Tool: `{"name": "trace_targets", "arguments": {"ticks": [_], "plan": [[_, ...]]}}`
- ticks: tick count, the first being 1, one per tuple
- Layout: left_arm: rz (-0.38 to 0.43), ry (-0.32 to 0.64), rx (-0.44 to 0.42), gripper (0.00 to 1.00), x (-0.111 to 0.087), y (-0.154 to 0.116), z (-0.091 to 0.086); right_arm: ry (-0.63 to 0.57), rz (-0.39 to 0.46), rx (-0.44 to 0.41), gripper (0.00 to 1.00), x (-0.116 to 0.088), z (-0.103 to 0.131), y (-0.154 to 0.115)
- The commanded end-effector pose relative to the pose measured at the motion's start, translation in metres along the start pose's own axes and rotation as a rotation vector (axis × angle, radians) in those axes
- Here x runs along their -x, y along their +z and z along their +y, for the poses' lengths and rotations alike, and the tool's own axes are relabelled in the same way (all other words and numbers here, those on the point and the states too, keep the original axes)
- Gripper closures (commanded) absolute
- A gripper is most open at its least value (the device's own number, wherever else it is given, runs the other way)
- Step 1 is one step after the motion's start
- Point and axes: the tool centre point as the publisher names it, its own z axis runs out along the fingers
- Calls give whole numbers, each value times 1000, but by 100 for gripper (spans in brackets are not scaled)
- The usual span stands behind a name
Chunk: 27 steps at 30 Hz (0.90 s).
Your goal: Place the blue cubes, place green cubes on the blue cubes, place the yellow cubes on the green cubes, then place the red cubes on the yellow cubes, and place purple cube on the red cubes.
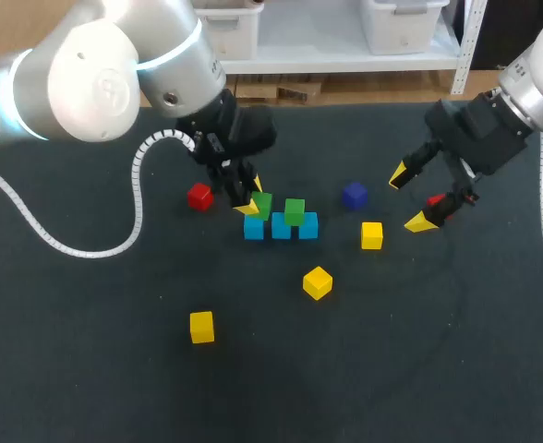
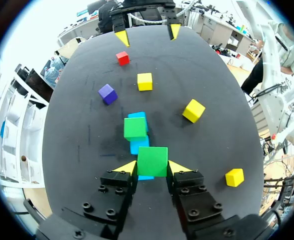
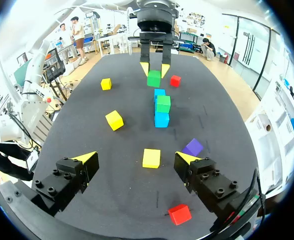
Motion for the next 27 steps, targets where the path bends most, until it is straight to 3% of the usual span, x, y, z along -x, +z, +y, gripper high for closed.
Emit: {"name": "trace_targets", "arguments": {"ticks": [1,27], "plan": [[-11,-16,-1,100,-2,11,12,-2,-3,2,0,0,-1,0],[-43,-88,13,100,-5,27,18,-2,-3,2,0,0,-1,0]]}}
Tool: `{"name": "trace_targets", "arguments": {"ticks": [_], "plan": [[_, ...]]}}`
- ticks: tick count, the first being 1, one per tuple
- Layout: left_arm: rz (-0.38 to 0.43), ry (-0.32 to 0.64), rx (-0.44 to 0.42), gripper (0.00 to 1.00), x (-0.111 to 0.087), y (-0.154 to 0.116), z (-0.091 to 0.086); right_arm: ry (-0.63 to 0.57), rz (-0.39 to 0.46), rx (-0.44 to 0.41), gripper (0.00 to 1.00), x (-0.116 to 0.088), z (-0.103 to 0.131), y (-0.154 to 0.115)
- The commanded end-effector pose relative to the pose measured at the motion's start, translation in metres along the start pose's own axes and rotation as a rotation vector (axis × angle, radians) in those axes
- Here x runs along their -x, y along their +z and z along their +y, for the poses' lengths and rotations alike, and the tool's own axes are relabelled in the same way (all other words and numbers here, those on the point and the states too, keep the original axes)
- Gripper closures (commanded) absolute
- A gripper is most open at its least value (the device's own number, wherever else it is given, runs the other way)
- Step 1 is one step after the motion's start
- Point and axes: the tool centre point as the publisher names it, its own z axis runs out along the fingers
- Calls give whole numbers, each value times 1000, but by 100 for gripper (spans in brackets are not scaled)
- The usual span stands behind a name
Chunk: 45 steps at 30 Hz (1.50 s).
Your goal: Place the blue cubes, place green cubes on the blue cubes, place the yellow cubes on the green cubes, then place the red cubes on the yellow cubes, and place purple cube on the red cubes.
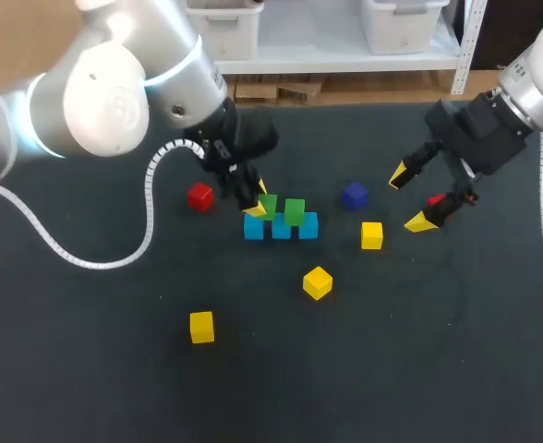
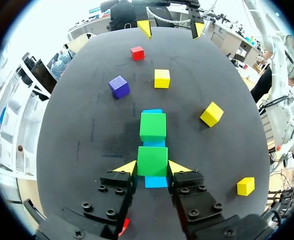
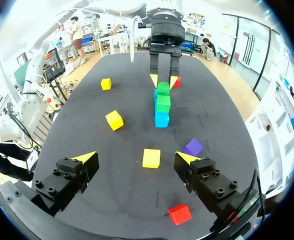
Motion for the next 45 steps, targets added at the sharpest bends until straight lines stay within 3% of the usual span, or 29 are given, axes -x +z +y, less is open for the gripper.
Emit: {"name": "trace_targets", "arguments": {"ticks": [1,45], "plan": [[0,-4,3,100,0,2,0,-2,-3,2,0,0,-1,0],[12,-13,-8,100,-1,7,1,-2,-3,2,0,0,-1,0]]}}
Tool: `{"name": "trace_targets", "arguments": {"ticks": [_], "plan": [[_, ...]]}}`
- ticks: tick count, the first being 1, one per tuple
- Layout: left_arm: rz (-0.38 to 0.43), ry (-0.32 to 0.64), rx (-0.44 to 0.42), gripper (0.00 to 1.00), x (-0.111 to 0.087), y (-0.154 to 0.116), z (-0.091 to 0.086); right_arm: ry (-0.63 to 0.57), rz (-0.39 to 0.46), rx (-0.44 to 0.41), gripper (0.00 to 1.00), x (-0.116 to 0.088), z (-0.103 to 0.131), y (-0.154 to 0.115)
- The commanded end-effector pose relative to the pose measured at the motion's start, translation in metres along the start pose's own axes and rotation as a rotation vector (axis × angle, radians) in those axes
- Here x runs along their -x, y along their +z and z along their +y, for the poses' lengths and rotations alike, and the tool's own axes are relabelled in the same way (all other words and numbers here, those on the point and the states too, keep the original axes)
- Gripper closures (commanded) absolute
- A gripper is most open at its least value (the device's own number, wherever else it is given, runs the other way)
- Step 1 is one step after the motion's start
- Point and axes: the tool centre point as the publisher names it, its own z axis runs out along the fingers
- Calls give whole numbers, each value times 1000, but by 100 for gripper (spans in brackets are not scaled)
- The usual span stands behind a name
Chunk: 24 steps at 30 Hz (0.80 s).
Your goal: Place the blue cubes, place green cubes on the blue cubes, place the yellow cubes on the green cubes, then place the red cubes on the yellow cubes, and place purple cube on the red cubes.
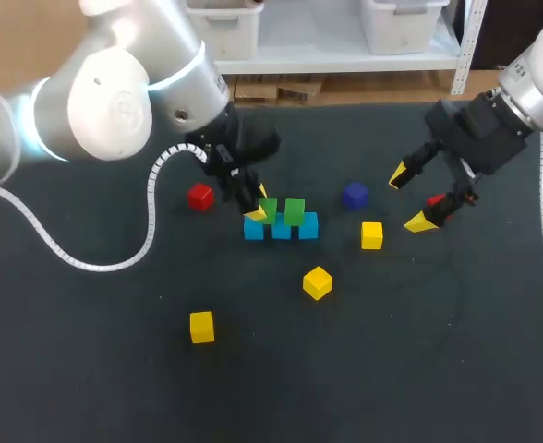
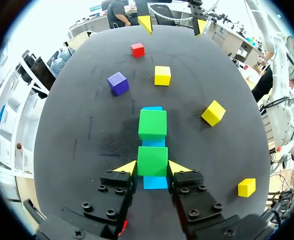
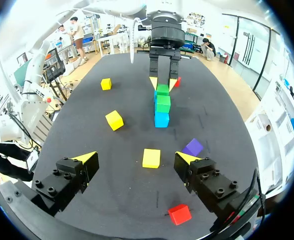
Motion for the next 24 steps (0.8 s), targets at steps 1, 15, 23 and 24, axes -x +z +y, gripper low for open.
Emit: {"name": "trace_targets", "arguments": {"ticks": [1,15,23,24], "plan": [[4,0,-2,100,1,0,2,-2,-3,2,0,0,-1,0],[7,-3,-6,87,3,1,3,-2,-3,2,0,0,-1,0],[9,-3,-8,87,3,2,3,-2,-3,2,0,0,-1,0],[9,-3,-8,87,3,1,3,-2,-3,2,0,0,-1,0]]}}
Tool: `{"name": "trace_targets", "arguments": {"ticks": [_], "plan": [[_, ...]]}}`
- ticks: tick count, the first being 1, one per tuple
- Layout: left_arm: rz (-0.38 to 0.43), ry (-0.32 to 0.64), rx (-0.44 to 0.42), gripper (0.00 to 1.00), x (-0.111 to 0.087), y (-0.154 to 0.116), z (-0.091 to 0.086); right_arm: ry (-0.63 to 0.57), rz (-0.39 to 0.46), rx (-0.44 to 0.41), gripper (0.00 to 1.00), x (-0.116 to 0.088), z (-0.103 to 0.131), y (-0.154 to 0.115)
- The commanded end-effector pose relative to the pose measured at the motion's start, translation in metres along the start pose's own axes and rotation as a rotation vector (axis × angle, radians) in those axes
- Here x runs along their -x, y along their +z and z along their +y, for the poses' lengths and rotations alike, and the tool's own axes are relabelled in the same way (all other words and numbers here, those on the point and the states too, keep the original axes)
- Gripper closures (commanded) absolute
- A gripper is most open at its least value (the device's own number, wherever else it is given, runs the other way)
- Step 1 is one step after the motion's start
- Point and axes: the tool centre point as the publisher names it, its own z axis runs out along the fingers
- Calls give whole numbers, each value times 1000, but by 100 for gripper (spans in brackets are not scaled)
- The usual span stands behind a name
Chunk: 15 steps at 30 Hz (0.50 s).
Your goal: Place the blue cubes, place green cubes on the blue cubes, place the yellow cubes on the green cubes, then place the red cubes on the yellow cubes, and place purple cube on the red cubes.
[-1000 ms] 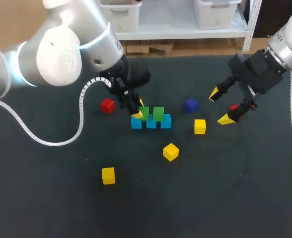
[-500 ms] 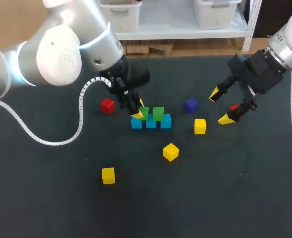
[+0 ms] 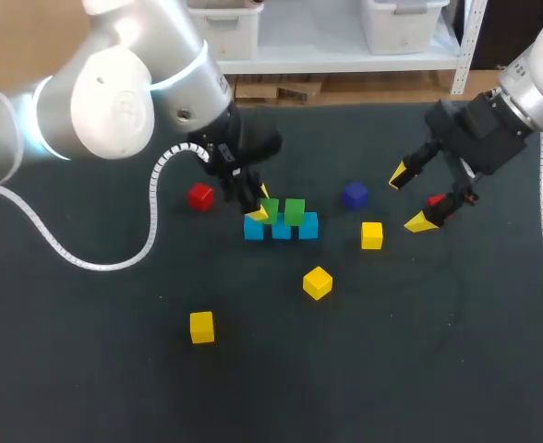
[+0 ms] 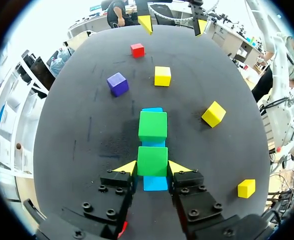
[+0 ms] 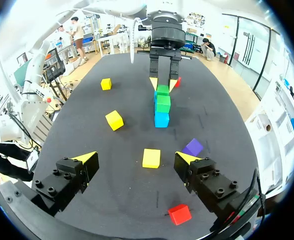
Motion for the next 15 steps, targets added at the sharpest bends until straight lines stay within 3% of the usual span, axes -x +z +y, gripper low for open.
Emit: {"name": "trace_targets", "arguments": {"ticks": [1,8,15], "plan": [[8,-2,-3,87,1,0,2,-2,-3,2,0,0,-1,0],[9,-5,-5,80,-1,0,1,-2,-3,2,0,0,-1,0],[7,-4,-6,63,-1,1,0,-2,-3,2,0,0,-1,0]]}}
